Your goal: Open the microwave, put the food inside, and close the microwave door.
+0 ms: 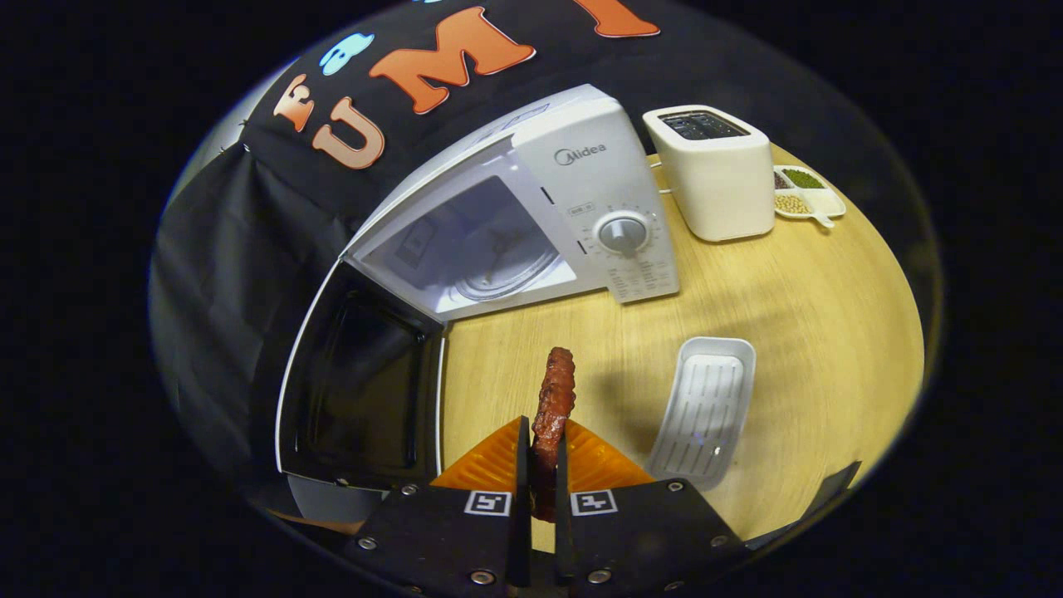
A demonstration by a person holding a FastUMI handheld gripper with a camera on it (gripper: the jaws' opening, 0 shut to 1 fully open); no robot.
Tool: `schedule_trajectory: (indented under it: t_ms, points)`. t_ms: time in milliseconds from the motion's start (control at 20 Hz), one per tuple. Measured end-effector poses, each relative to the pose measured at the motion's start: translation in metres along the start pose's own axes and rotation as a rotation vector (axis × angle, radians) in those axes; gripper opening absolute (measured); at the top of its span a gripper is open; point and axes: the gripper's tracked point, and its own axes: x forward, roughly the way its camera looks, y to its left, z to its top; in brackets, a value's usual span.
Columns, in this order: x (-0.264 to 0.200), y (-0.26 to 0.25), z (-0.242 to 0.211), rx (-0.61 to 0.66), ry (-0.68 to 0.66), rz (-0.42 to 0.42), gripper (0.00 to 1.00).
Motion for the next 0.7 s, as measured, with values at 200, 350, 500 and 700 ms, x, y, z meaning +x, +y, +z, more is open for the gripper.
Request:
schedule_trajectory:
  t_ms: [200, 350, 500, 700]
  points:
    - [0.030, 0.042, 0.013, 0.061, -0.064, 0.052, 0.12]
    - [0.053, 0.068, 0.026, 0.095, -0.120, 0.083, 0.12]
    - [0.072, 0.088, 0.040, 0.140, -0.175, 0.102, 0.11]
    - [0.098, 0.109, 0.054, 0.198, -0.229, 0.126, 0.11]
